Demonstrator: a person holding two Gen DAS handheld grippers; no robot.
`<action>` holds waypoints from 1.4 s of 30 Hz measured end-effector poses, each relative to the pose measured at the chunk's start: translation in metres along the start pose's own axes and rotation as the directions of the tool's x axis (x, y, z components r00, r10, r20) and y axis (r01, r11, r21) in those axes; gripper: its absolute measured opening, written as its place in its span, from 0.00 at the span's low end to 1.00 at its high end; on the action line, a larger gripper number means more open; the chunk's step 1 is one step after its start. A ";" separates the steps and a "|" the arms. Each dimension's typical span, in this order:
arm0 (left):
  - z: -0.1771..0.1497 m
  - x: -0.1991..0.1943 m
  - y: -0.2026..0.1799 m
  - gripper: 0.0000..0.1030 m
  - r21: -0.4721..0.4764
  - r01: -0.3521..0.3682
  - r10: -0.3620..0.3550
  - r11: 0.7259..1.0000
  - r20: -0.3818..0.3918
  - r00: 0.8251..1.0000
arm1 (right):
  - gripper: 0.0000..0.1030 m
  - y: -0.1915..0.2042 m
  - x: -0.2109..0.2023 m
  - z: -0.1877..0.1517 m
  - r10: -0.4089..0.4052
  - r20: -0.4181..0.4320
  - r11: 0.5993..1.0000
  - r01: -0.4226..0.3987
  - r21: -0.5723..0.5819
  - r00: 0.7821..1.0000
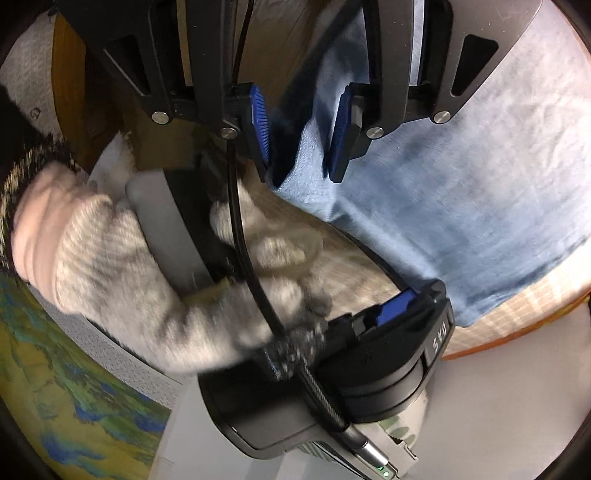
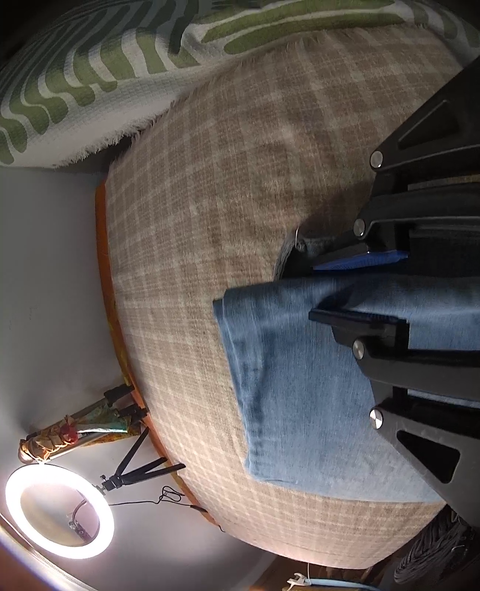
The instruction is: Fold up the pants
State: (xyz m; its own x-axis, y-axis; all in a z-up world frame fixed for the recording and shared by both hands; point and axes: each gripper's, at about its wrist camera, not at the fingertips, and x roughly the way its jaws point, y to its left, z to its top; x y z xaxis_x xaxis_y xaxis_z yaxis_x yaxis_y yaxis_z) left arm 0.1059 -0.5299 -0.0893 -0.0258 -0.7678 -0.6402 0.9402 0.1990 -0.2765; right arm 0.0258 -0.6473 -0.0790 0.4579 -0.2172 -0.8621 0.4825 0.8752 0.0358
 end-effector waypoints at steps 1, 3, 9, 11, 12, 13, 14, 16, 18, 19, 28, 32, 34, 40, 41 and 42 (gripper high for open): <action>-0.002 -0.002 -0.002 0.28 0.008 0.004 -0.004 1.000 -0.005 1.000 | 0.33 -0.003 -0.003 -0.001 -0.003 0.006 1.000 0.003 0.006 1.000; -0.006 -0.007 -0.004 0.31 0.014 0.025 -0.025 1.000 -0.010 1.000 | 0.40 -0.010 -0.010 -0.003 0.001 0.021 1.000 -0.002 0.024 1.000; -0.021 -0.037 0.003 0.47 -0.025 0.049 -0.049 0.999 -0.021 0.999 | 0.73 -0.023 -0.027 -0.012 0.077 0.064 0.995 -0.081 0.064 0.995; -0.025 -0.047 0.010 0.49 -0.033 0.043 -0.044 0.999 -0.015 0.999 | 0.80 -0.026 -0.027 -0.016 0.116 0.062 0.989 -0.121 0.081 0.991; -0.029 -0.055 0.014 0.50 -0.043 0.039 -0.040 0.998 -0.012 0.999 | 0.81 -0.028 -0.026 -0.019 0.137 0.059 0.986 -0.141 0.085 0.989; -0.030 -0.065 0.018 0.51 -0.064 0.031 -0.032 0.997 -0.008 0.999 | 0.81 -0.029 -0.024 -0.022 0.159 0.053 0.983 -0.163 0.087 0.986; -0.031 -0.069 0.024 0.51 -0.081 0.028 -0.028 0.996 -0.005 1.000 | 0.81 -0.029 -0.023 -0.025 0.169 0.049 0.981 -0.172 0.089 0.984; -0.034 -0.085 0.041 0.51 -0.137 0.020 -0.019 0.990 0.007 1.000 | 0.81 -0.030 -0.018 -0.031 0.185 0.041 0.977 -0.188 0.097 0.982; -0.035 -0.097 0.049 0.53 -0.173 0.001 0.002 0.985 0.021 1.000 | 0.81 -0.032 -0.014 -0.037 0.206 0.038 0.971 -0.209 0.114 0.978; -0.037 -0.107 0.058 0.54 -0.195 -0.012 0.018 0.981 0.030 0.999 | 0.81 -0.033 -0.013 -0.040 0.212 0.035 0.969 -0.214 0.122 0.977; -0.054 -0.128 0.121 0.59 -0.433 -0.071 0.083 0.898 0.009 0.996 | 0.85 -0.045 0.000 -0.050 0.258 0.030 0.953 -0.259 0.155 0.966; -0.060 -0.117 0.132 0.59 -0.507 -0.050 0.057 0.861 0.000 0.998 | 0.86 -0.058 0.010 -0.053 0.300 0.039 0.930 -0.301 0.210 0.953; -0.059 -0.109 0.134 0.59 -0.515 -0.053 0.057 0.855 -0.009 0.998 | 0.88 -0.060 0.012 -0.055 0.318 0.051 0.923 -0.322 0.209 0.947; -0.056 -0.089 0.145 0.59 -0.566 -0.038 0.034 0.823 -0.018 0.999 | 0.90 -0.059 0.011 -0.058 0.375 0.066 0.907 -0.380 0.179 0.925; -0.056 -0.089 0.145 0.59 -0.567 -0.038 0.033 0.823 -0.019 0.999 | 0.90 -0.059 0.011 -0.059 0.395 0.068 0.898 -0.401 0.180 0.916; -0.056 -0.087 0.145 0.59 -0.568 -0.035 0.030 0.822 -0.018 0.999 | 0.89 -0.058 0.012 -0.060 0.420 0.068 0.887 -0.426 0.178 0.905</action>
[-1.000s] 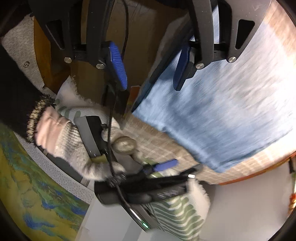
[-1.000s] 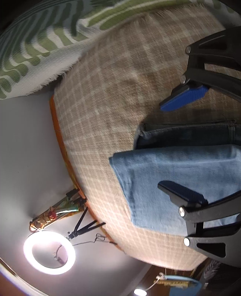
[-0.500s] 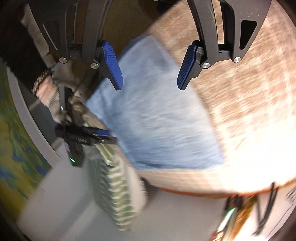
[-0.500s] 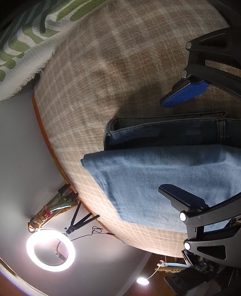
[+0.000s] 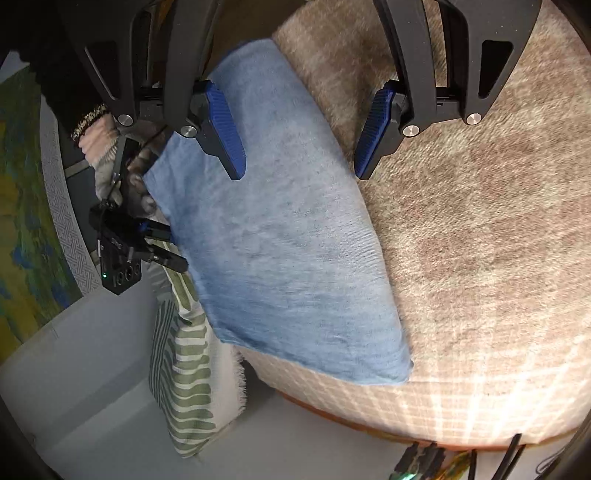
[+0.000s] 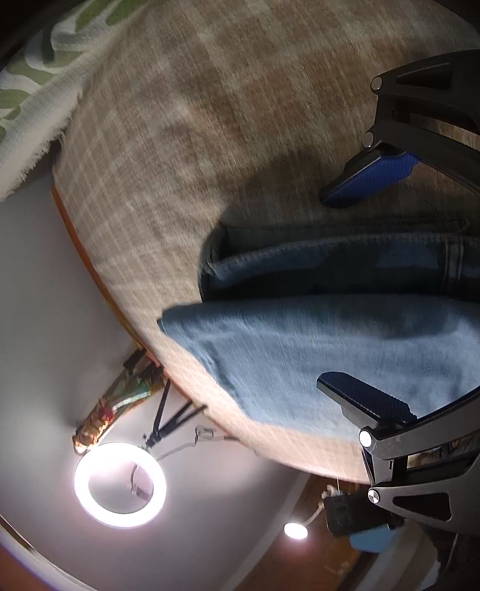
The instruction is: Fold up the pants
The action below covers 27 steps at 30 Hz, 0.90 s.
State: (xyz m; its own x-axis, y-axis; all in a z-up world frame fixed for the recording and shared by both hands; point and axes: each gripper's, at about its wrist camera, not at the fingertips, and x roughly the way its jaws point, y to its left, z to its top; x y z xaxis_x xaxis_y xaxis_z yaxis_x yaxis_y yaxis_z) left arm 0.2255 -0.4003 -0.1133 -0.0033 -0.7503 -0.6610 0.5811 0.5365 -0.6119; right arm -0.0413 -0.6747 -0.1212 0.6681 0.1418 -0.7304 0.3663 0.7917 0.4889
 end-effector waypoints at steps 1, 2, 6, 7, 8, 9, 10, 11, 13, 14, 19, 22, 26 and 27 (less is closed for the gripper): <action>0.000 0.001 0.000 0.59 0.001 0.005 -0.005 1.000 0.005 1.000 | 0.88 0.002 0.002 -0.001 0.022 -0.008 1.000 -0.022 -0.006 1.000; 0.001 0.003 -0.001 0.59 0.000 0.009 -0.009 1.000 0.012 1.000 | 0.88 0.003 0.004 -0.003 0.030 -0.016 0.999 -0.030 -0.013 0.999; 0.008 0.008 0.002 0.59 -0.007 0.029 -0.029 1.000 0.027 0.999 | 0.87 0.016 0.014 -0.007 0.033 -0.032 0.997 -0.035 -0.063 0.999; 0.011 0.010 0.002 0.59 -0.009 0.033 -0.032 0.999 0.028 0.999 | 0.84 0.018 0.015 -0.007 0.027 -0.025 0.997 -0.029 -0.066 0.999; 0.012 0.011 0.003 0.59 -0.012 0.038 -0.038 0.999 0.028 0.999 | 0.80 0.020 0.019 -0.006 0.022 -0.029 0.998 -0.024 -0.065 0.999; 0.014 0.014 0.003 0.59 -0.018 0.046 -0.045 0.999 0.030 0.999 | 0.76 0.022 0.020 -0.006 0.007 -0.020 0.997 -0.008 -0.073 1.000; 0.017 0.017 0.004 0.59 -0.029 0.057 -0.056 0.998 0.037 0.998 | 0.68 0.026 0.023 -0.006 -0.029 -0.020 0.996 0.027 -0.080 0.999; 0.018 0.017 0.006 0.58 -0.037 0.064 -0.063 0.997 0.041 0.997 | 0.59 0.030 0.024 -0.006 -0.055 -0.013 0.995 0.053 -0.088 0.998; 0.023 0.020 0.009 0.56 -0.069 0.086 -0.083 0.994 0.048 0.995 | 0.51 0.039 0.026 -0.006 -0.089 -0.013 0.992 0.087 -0.094 0.996; 0.026 0.022 0.009 0.55 -0.076 0.093 -0.090 0.993 0.049 0.995 | 0.41 0.043 0.025 -0.007 -0.105 -0.005 0.990 0.104 -0.099 0.994; 0.029 0.029 0.005 0.28 -0.050 0.054 -0.052 0.997 0.051 0.997 | 0.24 0.064 0.015 -0.007 -0.217 0.017 0.965 0.217 -0.148 0.976; 0.029 0.026 -0.005 0.20 0.021 0.021 -0.023 1.000 0.072 0.997 | 0.21 0.081 0.011 -0.005 -0.278 0.041 0.942 0.281 -0.186 0.960; 0.033 0.022 -0.012 0.17 0.063 0.012 -0.017 0.998 0.083 0.996 | 0.20 0.101 0.004 -0.002 -0.309 0.085 0.919 0.321 -0.228 0.947; 0.033 0.021 -0.012 0.17 0.069 0.012 -0.018 0.998 0.086 0.996 | 0.20 0.107 0.003 -0.001 -0.313 0.094 0.914 0.327 -0.239 0.945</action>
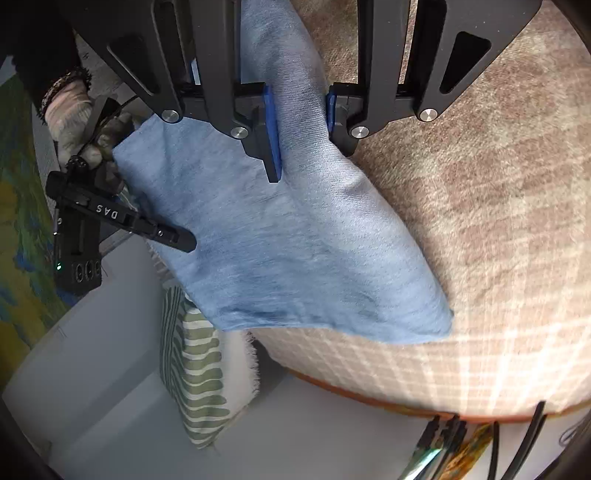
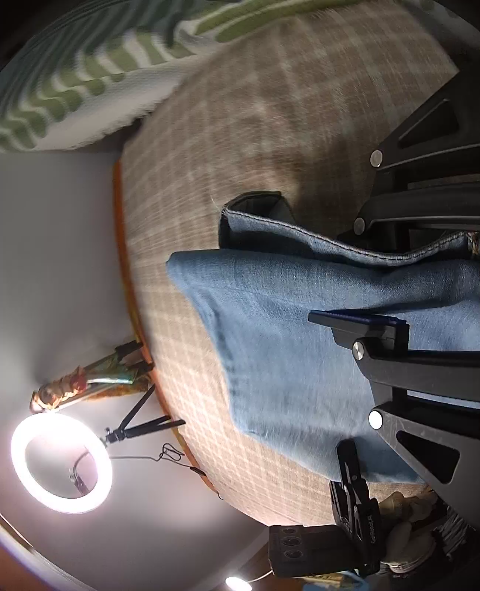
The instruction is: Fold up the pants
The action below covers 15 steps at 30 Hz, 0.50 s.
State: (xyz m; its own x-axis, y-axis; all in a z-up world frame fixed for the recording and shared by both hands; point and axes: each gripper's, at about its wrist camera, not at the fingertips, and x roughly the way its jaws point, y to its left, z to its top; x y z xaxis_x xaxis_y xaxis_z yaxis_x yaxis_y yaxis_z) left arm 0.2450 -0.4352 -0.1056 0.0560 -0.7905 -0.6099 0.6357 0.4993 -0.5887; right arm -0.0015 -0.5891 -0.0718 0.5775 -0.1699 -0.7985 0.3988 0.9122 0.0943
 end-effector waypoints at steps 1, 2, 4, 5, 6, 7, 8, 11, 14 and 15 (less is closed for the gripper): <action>0.001 -0.001 -0.001 0.17 0.008 0.002 -0.002 1.000 0.004 1.000 | 0.20 0.005 -0.004 0.002 -0.008 0.008 1.000 0.008 -0.015 1.000; 0.000 -0.002 -0.001 0.17 0.013 0.004 -0.004 1.000 0.008 1.000 | 0.20 0.008 -0.006 0.002 -0.011 0.013 1.000 0.011 -0.023 1.000; 0.002 -0.004 -0.005 0.16 0.030 0.010 -0.011 0.999 0.019 1.000 | 0.20 0.014 -0.011 0.004 -0.017 0.027 0.999 0.018 -0.041 0.999; 0.003 -0.005 -0.007 0.16 0.042 0.011 -0.012 0.999 0.024 1.000 | 0.20 0.018 -0.014 0.006 -0.020 0.035 0.998 0.022 -0.051 0.999; 0.004 -0.006 -0.009 0.16 0.051 0.011 -0.012 0.999 0.028 1.000 | 0.20 0.021 -0.017 0.008 -0.021 0.041 0.998 0.023 -0.060 0.999; 0.008 -0.007 -0.012 0.16 0.070 0.012 -0.014 0.997 0.033 0.999 | 0.20 0.024 -0.018 0.009 -0.022 0.045 0.997 0.025 -0.069 0.999; 0.010 -0.007 -0.014 0.16 0.082 0.011 -0.014 0.997 0.036 0.999 | 0.20 0.026 -0.020 0.012 -0.025 0.050 0.997 0.029 -0.076 0.998; 0.019 -0.009 -0.016 0.16 0.098 0.014 -0.019 0.995 0.050 0.999 | 0.20 0.031 -0.023 0.022 -0.028 0.073 0.996 0.034 -0.085 0.997; 0.034 -0.008 -0.014 0.16 0.111 0.012 -0.020 0.994 0.064 0.998 | 0.19 0.033 -0.023 0.034 -0.037 0.095 0.995 0.045 -0.092 0.995; 0.037 -0.007 -0.015 0.16 0.115 0.011 -0.018 0.993 0.066 0.998 | 0.19 0.034 -0.023 0.040 -0.044 0.101 0.994 0.054 -0.097 0.994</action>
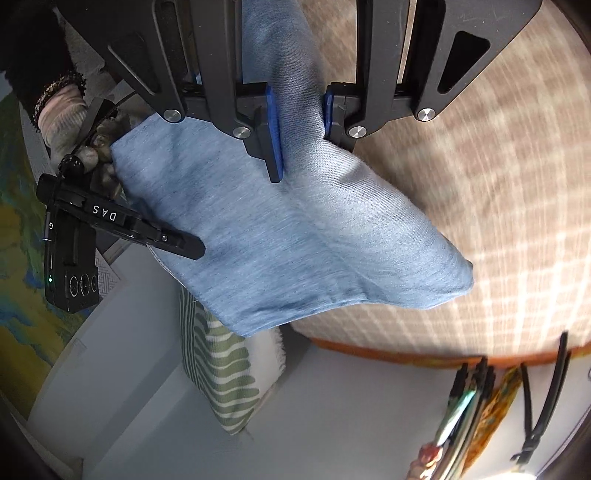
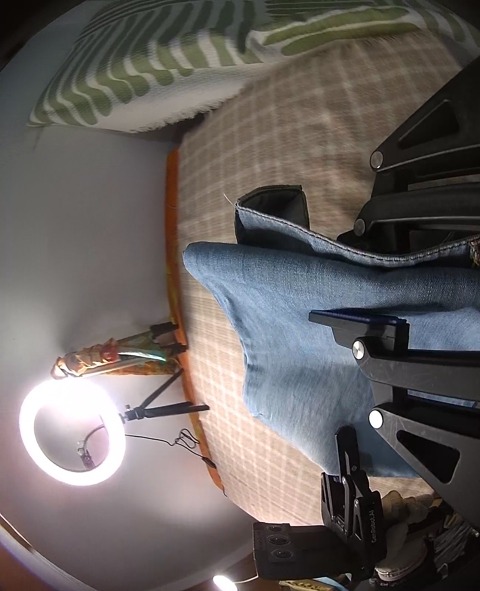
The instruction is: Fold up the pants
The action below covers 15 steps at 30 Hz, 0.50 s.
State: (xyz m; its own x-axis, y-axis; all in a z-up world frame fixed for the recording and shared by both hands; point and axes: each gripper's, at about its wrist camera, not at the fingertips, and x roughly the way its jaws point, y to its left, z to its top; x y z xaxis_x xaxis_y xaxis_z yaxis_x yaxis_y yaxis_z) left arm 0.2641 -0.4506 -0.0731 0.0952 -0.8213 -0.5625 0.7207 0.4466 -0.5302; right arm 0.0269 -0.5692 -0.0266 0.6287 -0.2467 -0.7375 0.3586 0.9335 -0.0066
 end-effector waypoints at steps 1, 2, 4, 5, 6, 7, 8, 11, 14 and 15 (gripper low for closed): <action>0.008 0.002 0.001 0.16 0.010 -0.005 0.004 1.000 0.006 1.000 | 0.19 -0.001 0.002 0.006 -0.008 0.006 1.000 0.008 -0.004 1.000; 0.013 0.004 0.001 0.16 0.020 -0.009 0.009 1.000 0.011 1.000 | 0.19 -0.002 0.004 0.012 -0.010 0.011 1.000 0.011 -0.005 1.000; 0.023 0.009 0.002 0.16 0.042 -0.018 0.017 0.999 0.020 1.000 | 0.19 -0.006 0.010 0.025 -0.019 0.023 1.000 0.019 -0.008 1.000; 0.026 0.011 0.003 0.16 0.047 -0.020 0.019 0.999 0.023 1.000 | 0.20 -0.008 0.013 0.031 -0.023 0.027 1.000 0.023 -0.008 0.999; 0.033 0.015 0.004 0.16 0.049 -0.023 0.021 0.999 0.027 0.999 | 0.19 -0.011 0.018 0.039 -0.027 0.033 1.000 0.028 -0.006 0.999; 0.040 0.017 0.007 0.16 0.051 -0.024 0.022 0.998 0.030 0.999 | 0.19 -0.013 0.021 0.044 -0.029 0.036 1.000 0.029 -0.006 0.999; 0.048 0.021 0.010 0.16 0.054 -0.026 0.024 0.998 0.032 0.999 | 0.19 -0.015 0.025 0.051 -0.033 0.040 0.999 0.033 -0.005 0.999; 0.066 0.030 0.014 0.16 0.062 -0.032 0.030 0.998 0.038 0.999 | 0.19 -0.023 0.041 0.072 -0.049 0.050 0.999 0.050 -0.011 0.998; 0.085 0.040 0.023 0.16 0.074 -0.048 0.044 0.996 0.051 0.998 | 0.19 -0.033 0.060 0.090 -0.055 0.051 0.999 0.055 0.003 0.997; 0.089 0.042 0.024 0.16 0.080 -0.054 0.050 0.995 0.053 0.997 | 0.19 -0.037 0.068 0.096 -0.054 0.050 0.999 0.054 0.008 0.997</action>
State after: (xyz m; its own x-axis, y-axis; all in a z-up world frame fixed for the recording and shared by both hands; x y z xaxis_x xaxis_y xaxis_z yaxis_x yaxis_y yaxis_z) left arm 0.3463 -0.5061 -0.0530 0.1675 -0.8154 -0.5541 0.7669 0.4610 -0.4465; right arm 0.1226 -0.6450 -0.0113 0.6422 -0.3098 -0.7011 0.3973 0.9168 -0.0411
